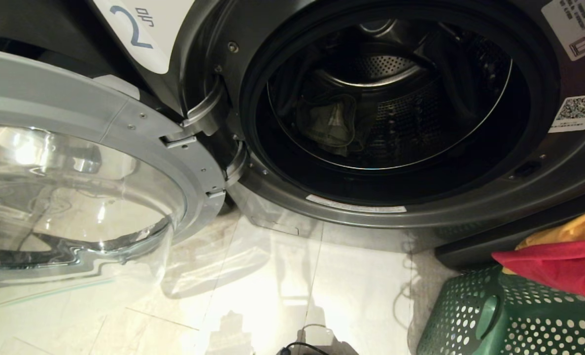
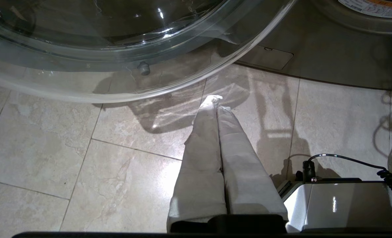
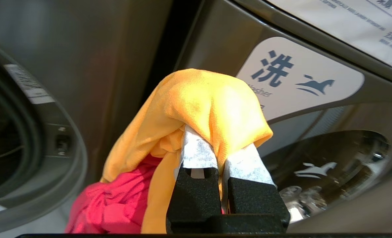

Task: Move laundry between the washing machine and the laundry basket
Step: Pick a cloth and place it into the basket

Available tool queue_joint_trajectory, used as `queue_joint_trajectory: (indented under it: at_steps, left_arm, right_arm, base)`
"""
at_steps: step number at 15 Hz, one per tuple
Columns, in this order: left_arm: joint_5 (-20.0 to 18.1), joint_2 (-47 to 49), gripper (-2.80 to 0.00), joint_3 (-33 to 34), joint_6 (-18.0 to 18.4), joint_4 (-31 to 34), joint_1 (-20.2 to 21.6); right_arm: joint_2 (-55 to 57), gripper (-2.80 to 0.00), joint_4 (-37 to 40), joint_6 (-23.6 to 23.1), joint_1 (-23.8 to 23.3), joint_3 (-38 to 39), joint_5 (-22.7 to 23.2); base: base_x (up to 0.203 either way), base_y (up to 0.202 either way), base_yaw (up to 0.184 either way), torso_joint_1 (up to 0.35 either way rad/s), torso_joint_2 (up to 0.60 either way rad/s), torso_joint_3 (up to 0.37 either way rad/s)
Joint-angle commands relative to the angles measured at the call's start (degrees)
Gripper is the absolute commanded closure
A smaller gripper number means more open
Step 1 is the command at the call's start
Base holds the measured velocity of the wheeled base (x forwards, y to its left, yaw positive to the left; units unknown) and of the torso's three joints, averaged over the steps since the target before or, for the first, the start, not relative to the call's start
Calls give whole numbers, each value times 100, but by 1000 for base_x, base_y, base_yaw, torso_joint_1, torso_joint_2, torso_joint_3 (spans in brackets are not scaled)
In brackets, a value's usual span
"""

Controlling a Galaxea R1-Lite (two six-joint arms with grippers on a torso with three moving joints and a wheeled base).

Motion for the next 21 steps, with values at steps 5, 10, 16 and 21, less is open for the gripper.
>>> queue_joint_trajectory:
  at_steps: [5,10,16,21]
  left_arm:
    - [0,9,0,0,0,0,0]
    - [0,9,0,0,0,0,0]
    - [0,9,0,0,0,0,0]
    - [0,9,0,0,0,0,0]
  right_arm:
    - [512,0,459,385,-1331,-554,54]
    - [549,0,966,593,-2014,-576,58]
    - [477,0,2047,727,-2616,-555,48]
    - [916,0,2898,865,-3206,-437,193]
  base:
    - [0,0,0,0,0,0]
    - [0,0,0,0,0,0]
    - [0,0,0,0,0,0]
    - [0,0,0,0,0,0]
